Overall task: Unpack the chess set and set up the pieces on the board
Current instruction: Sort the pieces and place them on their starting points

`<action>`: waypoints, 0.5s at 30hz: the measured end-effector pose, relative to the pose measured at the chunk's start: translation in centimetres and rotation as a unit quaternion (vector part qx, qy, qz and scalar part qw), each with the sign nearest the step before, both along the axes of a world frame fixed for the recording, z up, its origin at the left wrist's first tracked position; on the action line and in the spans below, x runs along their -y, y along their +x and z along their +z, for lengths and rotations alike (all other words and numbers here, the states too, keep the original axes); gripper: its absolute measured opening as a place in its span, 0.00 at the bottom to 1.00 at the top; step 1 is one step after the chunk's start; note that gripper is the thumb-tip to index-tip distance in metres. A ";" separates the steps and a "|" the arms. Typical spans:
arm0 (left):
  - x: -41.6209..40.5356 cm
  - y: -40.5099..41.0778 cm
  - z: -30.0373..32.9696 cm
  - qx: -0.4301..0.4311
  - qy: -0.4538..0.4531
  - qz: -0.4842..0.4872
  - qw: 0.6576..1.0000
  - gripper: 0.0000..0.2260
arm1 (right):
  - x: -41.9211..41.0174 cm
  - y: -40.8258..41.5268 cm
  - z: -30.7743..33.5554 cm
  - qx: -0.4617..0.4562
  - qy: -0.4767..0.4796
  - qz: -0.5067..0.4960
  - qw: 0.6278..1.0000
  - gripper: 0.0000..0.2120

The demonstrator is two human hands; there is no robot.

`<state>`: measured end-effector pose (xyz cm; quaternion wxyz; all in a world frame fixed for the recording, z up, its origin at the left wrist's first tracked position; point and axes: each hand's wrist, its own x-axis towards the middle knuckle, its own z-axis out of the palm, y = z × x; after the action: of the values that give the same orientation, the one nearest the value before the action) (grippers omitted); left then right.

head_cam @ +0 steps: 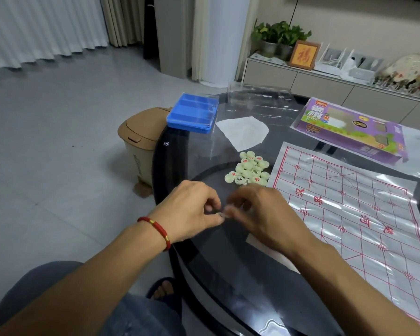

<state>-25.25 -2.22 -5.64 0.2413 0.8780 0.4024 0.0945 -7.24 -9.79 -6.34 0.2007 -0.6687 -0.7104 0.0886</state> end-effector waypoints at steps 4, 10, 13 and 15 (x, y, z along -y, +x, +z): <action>-2.7 2.0 0.3 0.081 0.060 0.066 0.993 0.05 | -2.5 2.1 -0.4 0.043 0.092 -0.090 0.991 0.09; -3.9 5.8 -1.8 0.044 0.120 0.028 0.991 0.10 | -4.2 2.1 -1.7 0.145 0.098 -0.062 0.983 0.07; -4.0 5.9 -2.1 0.055 0.114 0.043 0.991 0.07 | -3.8 2.5 -1.2 0.044 0.104 -0.094 0.989 0.07; -4.2 5.3 -1.5 0.098 0.059 0.076 0.990 0.06 | -3.3 3.0 -0.6 -0.066 0.070 -0.122 0.988 0.07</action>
<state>-19.98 1.94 -7.16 0.2196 0.8440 0.4360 0.2222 -4.28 -6.47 -6.96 0.3030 -0.7273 -0.6131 0.0572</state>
